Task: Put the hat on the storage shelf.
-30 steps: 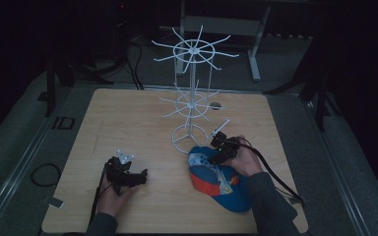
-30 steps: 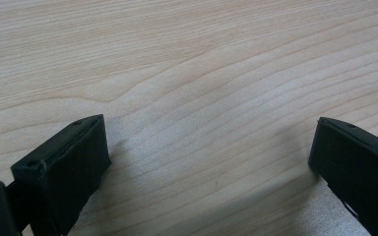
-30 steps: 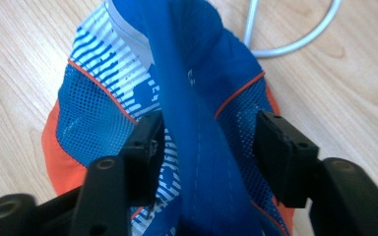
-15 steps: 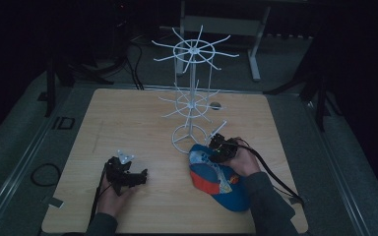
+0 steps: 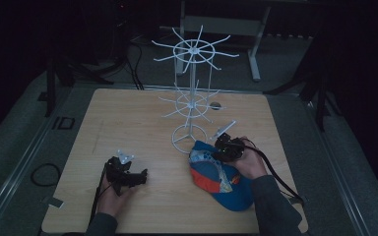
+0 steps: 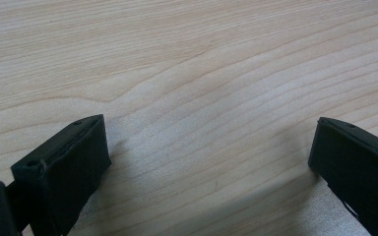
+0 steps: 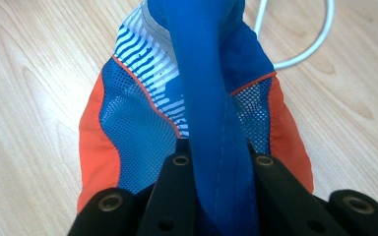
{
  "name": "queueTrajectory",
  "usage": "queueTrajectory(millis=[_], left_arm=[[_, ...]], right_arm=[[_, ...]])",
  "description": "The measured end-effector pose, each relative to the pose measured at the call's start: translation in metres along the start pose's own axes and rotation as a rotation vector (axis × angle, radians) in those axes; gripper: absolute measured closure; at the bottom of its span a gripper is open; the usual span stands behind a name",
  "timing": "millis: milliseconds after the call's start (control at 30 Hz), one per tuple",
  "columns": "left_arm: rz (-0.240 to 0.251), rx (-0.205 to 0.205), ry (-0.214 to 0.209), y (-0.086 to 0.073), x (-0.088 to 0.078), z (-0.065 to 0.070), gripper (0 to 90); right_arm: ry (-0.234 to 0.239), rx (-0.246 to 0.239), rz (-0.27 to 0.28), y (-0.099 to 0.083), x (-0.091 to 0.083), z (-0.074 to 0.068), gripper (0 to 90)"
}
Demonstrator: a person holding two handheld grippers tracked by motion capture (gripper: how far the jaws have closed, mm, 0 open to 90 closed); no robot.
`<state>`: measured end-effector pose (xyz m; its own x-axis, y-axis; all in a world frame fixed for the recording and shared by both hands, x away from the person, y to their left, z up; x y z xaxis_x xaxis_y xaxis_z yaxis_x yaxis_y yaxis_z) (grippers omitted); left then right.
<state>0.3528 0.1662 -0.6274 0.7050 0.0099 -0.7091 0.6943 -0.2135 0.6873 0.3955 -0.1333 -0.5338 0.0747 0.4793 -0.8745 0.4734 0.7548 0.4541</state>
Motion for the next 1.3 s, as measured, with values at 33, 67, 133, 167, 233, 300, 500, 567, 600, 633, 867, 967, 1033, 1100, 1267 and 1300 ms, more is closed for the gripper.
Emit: queueTrajectory(millis=[33, 67, 133, 167, 233, 300, 500, 567, 600, 633, 867, 967, 1033, 1100, 1267, 1300], left_arm=[[0.000, 0.001, 0.001, 0.000, 0.000, 0.000, 2.2], [0.000, 0.001, 0.001, 0.000, 0.000, 0.000, 2.2], [0.000, 0.000, 0.000, 0.000, 0.000, 0.000, 2.2], [0.000, 0.001, 0.001, 0.000, 0.000, 0.000, 2.2], [0.000, 0.000, 0.000, 0.000, 0.000, 0.000, 2.2], [0.000, 0.001, 0.001, 0.000, 0.000, 0.000, 2.2], [0.000, 0.000, 0.000, 0.000, 0.000, 0.000, 2.2], [0.000, 0.001, 0.001, 0.000, 0.000, 0.000, 2.2], [0.001, 0.001, 0.001, 0.000, 0.000, 0.000, 2.2], [0.000, 0.000, 0.000, 0.000, 0.000, 0.000, 2.2], [0.000, -0.003, -0.001, 0.000, 0.000, 0.000, 2.2], [0.000, -0.002, 0.000, 0.000, 0.000, 0.000, 2.2], [0.000, -0.002, -0.001, 0.000, 0.000, 0.000, 2.2], [0.001, -0.003, 0.000, 0.000, 0.000, 0.000, 2.2], [0.000, -0.003, -0.001, 0.000, 0.000, 0.000, 2.2], [0.000, -0.002, 0.000, 0.000, 0.000, 0.000, 2.2]], right_arm=[[0.000, -0.006, 0.011, 0.000, -0.002, -0.001, 87.8], [-0.001, -0.004, 0.021, 0.000, -0.005, -0.002, 87.8], [-0.002, -0.004, 0.041, 0.001, -0.010, -0.004, 88.0], [-0.002, -0.006, 0.053, 0.001, -0.013, -0.005, 88.0], [0.007, -0.006, 0.076, 0.000, -0.017, -0.006, 88.1], [0.007, -0.004, 0.094, -0.002, -0.022, -0.006, 88.1], [0.003, 0.001, 0.147, -0.008, -0.036, -0.006, 88.2], [-0.003, -0.003, 0.167, -0.009, -0.041, -0.006, 88.3], [-0.005, -0.006, 0.179, -0.009, -0.043, -0.007, 88.3], [-0.005, -0.007, 0.188, -0.010, -0.046, -0.008, 88.3], [-0.018, -0.019, 0.232, -0.012, -0.058, -0.013, 88.3], [-0.026, -0.017, 0.251, -0.013, -0.064, -0.013, 88.3], [-0.029, -0.020, 0.262, -0.014, -0.067, -0.013, 88.3], [-0.034, -0.017, 0.273, -0.015, -0.070, -0.012, 88.3], [-0.043, -0.010, 0.283, -0.017, -0.076, -0.011, 88.3], [-0.046, -0.011, 0.287, -0.017, -0.077, -0.011, 88.3]])
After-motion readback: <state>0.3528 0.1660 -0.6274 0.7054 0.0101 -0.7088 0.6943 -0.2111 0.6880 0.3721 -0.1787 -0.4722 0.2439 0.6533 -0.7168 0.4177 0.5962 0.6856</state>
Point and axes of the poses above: each handheld gripper's, and its own axes: x roughly forward along the jaws, y roughly out of its top, z roughly to its right, the point moved 8 cm from there along x, roughly forward along the jaws, and after that the axes turned 13 degrees about y, right-handed, at the moved point
